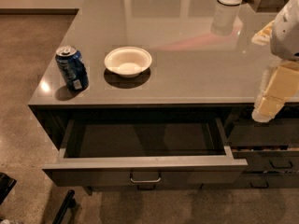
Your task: Close top drawer
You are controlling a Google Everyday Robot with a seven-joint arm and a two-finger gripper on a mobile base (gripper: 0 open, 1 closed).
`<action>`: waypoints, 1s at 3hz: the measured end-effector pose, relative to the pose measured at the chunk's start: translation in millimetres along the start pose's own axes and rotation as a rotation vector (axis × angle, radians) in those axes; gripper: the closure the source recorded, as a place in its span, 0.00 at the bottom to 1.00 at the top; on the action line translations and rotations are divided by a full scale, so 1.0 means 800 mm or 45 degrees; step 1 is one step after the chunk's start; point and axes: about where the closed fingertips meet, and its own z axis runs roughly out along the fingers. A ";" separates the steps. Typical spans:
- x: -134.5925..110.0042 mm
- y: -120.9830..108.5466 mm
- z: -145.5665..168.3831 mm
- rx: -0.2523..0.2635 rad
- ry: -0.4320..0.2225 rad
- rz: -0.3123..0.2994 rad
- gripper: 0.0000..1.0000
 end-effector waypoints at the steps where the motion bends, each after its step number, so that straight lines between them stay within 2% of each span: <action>1: 0.000 0.000 0.000 0.000 0.000 0.000 0.00; 2: 0.000 0.000 0.000 0.000 0.000 0.000 0.18; 3: 0.002 0.021 0.016 -0.033 -0.022 0.014 0.42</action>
Offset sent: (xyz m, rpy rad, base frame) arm 0.0000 0.0000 0.0000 0.0000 0.0000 0.0000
